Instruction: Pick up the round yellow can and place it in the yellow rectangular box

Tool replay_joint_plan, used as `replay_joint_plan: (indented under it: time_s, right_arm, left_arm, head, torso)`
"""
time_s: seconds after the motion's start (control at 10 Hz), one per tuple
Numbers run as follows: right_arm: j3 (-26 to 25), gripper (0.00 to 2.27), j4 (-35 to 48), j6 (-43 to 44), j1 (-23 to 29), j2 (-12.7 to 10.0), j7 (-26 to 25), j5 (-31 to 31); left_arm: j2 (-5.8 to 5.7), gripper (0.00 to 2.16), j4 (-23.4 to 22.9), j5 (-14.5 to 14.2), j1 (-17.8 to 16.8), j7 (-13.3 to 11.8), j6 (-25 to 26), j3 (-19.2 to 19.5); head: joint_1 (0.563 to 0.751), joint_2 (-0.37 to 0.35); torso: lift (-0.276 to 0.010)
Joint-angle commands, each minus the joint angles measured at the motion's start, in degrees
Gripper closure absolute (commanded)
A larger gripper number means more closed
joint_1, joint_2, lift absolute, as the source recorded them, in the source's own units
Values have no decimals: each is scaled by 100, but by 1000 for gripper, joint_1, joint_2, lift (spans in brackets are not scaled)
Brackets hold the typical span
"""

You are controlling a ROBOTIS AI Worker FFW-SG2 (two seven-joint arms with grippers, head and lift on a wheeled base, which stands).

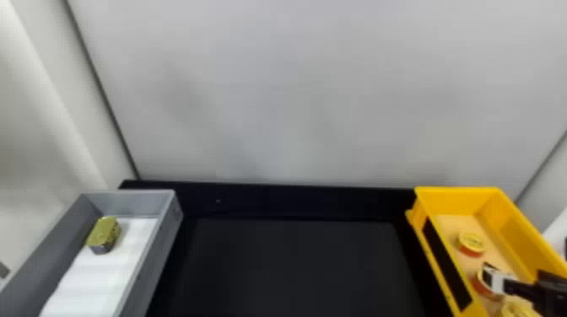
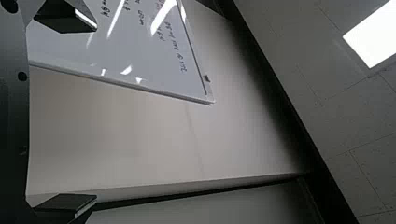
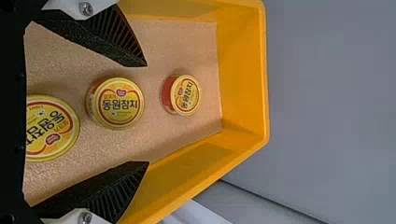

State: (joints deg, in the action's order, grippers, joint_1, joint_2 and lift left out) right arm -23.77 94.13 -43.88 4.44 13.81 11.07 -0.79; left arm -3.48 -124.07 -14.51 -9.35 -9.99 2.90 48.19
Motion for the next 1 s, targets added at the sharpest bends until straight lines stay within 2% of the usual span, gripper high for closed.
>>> replay_joint_plan:
  time_s: [0.0,0.2,0.4,0.8,0.9]
  right_arm:
    - [-32,22,140,1,14,8,-52,0]
    - [-84,27,378,18,14,8,-175,0]
    - [-199,39,984,-158,14,34,-368,79]
    - [109,39,2259,-545,-408,439,-395,475]
    - [197,38,2470,-580,-549,465,-386,589]
  left_arm:
    - [6,7,-12,0,12,-3,9,26]
    - [6,5,-29,0,21,-3,9,52]
    - [6,5,-38,0,21,-3,9,61]
    - [14,5,-38,26,3,-3,35,52]
    - [14,5,-38,26,-5,-3,26,43]
  head:
    - [629,12]
    - [629,12]
    - [629,12]
    - [629,12]
    - [629,12]
  torso:
    - [-55]
    - [-55]
    - [-55]
    - [-55]
    - [-55]
